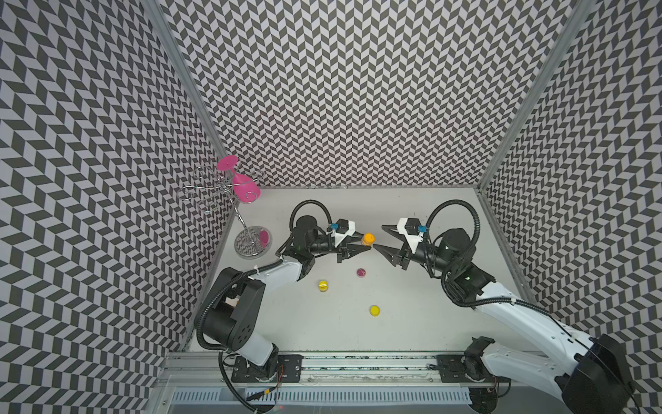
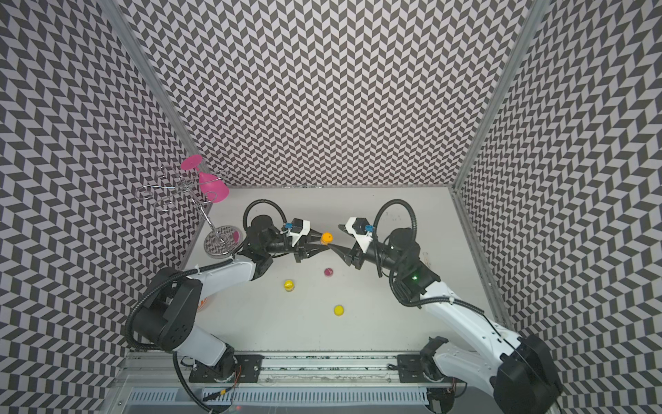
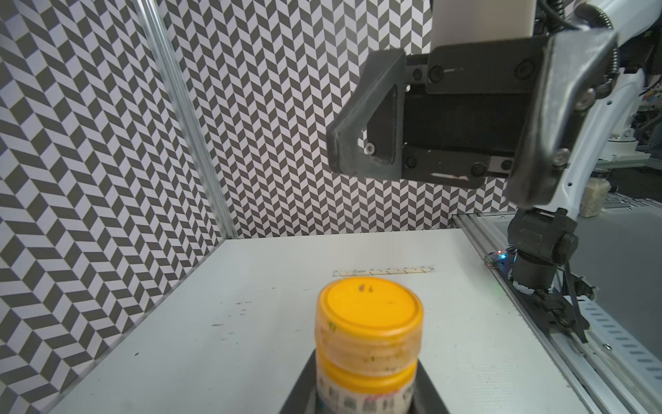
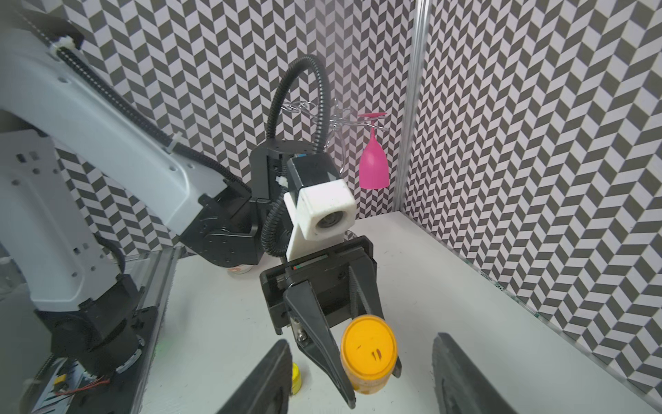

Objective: Close the paint jar lid
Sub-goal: Screw the lid onto the paint jar.

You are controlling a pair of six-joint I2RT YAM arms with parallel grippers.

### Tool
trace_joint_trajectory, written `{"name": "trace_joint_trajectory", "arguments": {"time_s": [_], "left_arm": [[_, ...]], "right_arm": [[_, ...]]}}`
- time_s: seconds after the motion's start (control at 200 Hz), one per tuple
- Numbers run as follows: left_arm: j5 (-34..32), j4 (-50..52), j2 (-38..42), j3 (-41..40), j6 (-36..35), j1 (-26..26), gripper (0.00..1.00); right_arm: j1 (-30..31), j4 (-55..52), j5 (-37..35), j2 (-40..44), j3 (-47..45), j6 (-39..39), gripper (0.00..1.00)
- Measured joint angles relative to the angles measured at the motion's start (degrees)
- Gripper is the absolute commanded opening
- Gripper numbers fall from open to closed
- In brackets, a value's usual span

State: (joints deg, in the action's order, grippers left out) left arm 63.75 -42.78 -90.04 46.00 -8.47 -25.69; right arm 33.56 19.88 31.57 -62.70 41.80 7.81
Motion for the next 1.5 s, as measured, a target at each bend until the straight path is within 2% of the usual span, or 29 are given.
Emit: {"name": "trace_joint_trajectory", "arguments": {"time_s": [0.245,0.531,0.786,0.966,1.061,1.232,1.337,1.502], "left_arm": [[1.6,0.0,0.0,0.0,0.0,-0.2,0.27],[1.7,0.0,0.0,0.0,0.0,-0.4,0.27],[1.7,0.1,0.0,0.0,0.0,-0.5,0.27],[1.7,0.2,0.0,0.0,0.0,-0.5,0.27],[1.7,0.5,0.0,0.0,0.0,-0.5,0.27],[1.7,0.9,0.0,0.0,0.0,-0.5,0.27],[1.5,0.9,0.0,0.0,0.0,-0.5,0.27],[1.5,0.9,0.0,0.0,0.0,-0.5,0.27]], "right_arm": [[0.0,1.0,3.7,-3.2,0.1,0.5,0.56],[0.0,1.4,5.0,-5.6,1.4,0.3,0.56],[0.0,1.5,5.6,-8.0,2.8,-0.5,0.48],[0.0,1.5,5.7,-8.3,2.8,-0.6,0.36],[-0.1,1.4,5.7,-8.3,2.9,-0.9,0.34],[-0.1,1.6,5.4,-8.6,3.1,-1.0,0.34],[-0.1,1.6,5.3,-8.7,3.1,-1.3,0.43],[0.0,1.3,5.3,-9.4,3.1,-1.5,0.46]]}}
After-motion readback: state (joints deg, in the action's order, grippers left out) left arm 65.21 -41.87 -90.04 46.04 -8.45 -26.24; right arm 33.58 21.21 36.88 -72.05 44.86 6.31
